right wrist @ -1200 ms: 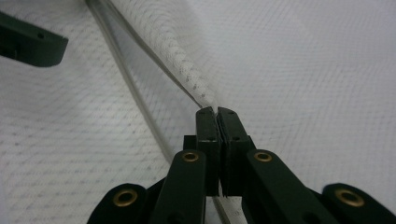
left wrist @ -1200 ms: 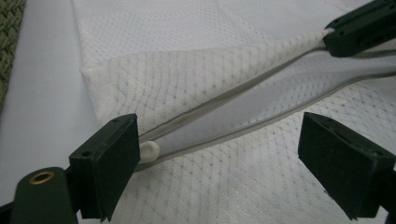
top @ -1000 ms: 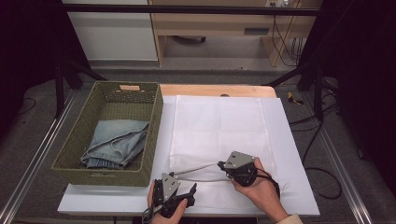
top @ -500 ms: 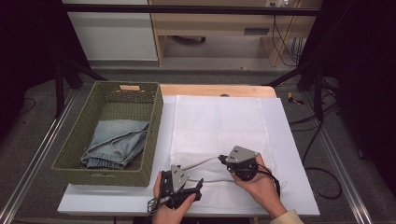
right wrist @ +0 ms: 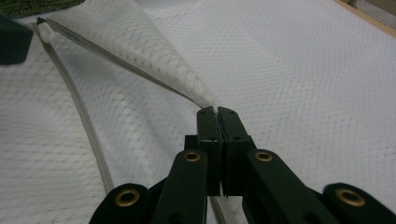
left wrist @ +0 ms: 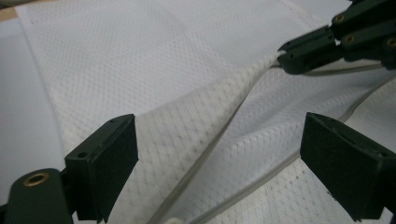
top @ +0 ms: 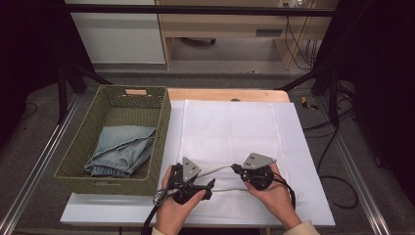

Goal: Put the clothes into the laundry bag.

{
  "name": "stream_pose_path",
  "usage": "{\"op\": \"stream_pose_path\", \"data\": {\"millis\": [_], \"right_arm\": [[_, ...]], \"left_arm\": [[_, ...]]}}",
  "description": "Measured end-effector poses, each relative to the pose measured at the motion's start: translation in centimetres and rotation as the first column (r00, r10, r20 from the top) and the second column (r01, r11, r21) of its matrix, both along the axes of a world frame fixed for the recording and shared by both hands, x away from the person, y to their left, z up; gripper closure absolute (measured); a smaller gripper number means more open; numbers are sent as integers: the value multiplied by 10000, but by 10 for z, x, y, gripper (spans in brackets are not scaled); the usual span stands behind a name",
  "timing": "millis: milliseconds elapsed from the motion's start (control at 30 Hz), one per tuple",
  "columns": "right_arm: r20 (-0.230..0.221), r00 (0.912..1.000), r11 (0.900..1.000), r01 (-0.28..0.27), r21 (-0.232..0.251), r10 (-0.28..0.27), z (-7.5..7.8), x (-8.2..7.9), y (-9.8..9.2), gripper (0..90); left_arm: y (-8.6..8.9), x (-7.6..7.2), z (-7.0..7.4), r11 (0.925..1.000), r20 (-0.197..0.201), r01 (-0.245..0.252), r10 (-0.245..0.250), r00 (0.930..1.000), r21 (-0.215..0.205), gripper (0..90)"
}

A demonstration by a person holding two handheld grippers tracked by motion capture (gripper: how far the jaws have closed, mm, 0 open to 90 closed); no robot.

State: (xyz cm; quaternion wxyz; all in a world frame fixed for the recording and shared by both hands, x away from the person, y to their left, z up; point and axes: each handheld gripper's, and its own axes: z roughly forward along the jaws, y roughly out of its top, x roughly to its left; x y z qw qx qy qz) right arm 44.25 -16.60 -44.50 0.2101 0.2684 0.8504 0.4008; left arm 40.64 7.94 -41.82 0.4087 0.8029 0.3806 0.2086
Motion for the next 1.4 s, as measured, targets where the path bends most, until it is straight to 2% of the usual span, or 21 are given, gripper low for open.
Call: {"op": "stream_pose_path", "data": {"millis": [67, 200, 267, 333, 533, 700, 800, 933, 1133, 1333, 1400], "right_arm": [[64, 10000, 10000, 45, 66, -46, 1, -1, 0, 891], [384, 9990, 9996, 209, 196, -216, 6, -2, -1, 891], [613, 9977, 9988, 267, 411, -292, 10, -2, -2, 891], [807, 9961, 9978, 315, 577, -362, 15, -3, -3, 891], [952, 9948, 9958, 276, 869, -359, 22, -5, -4, 891], [1120, 9933, 9942, 153, 1068, -273, 26, -7, -4, 890], [1230, 9923, 9930, 7, 1183, -153, 27, -8, -4, 890], [1320, 9911, 9922, -13, 1248, -152, 29, -9, -3, 890], [1355, 9907, 9932, -15, 1168, -145, 27, -9, -3, 890], [1481, 9887, 9942, 72, 1074, -232, 28, -10, -1, 889], [1544, 9877, 9948, 76, 1019, -233, 28, -10, -1, 890]], "left_arm": [[3, 2, 9, 9995, 116, -2, -2, 9999, 318, 110], [10, 4, 28, 9981, 254, 64, -79, 9996, 613, 110], [15, 4, 37, 9947, 389, 7, -47, 9992, 1028, 110], [20, 4, 45, 9929, 496, -110, 52, 9988, 1184, 110], [33, 7, 62, 9852, 634, -326, 222, 9977, 1681, 110], [41, 9, 71, 9833, 502, -324, 237, 9985, 1792, 107], [46, 10, 78, 9866, 378, -336, 279, 9989, 1596, 106], [56, 13, 87, 9837, 403, -484, 421, 9983, 1733, 106], [73, 15, 101, 9826, 461, -767, 699, 9965, 1692, 105], [89, 18, 105, 9777, 391, -1012, 956, 9946, 1837, 105], [93, 22, 103, 9740, 301, -1067, 1027, 9943, 2000, 104]]}}
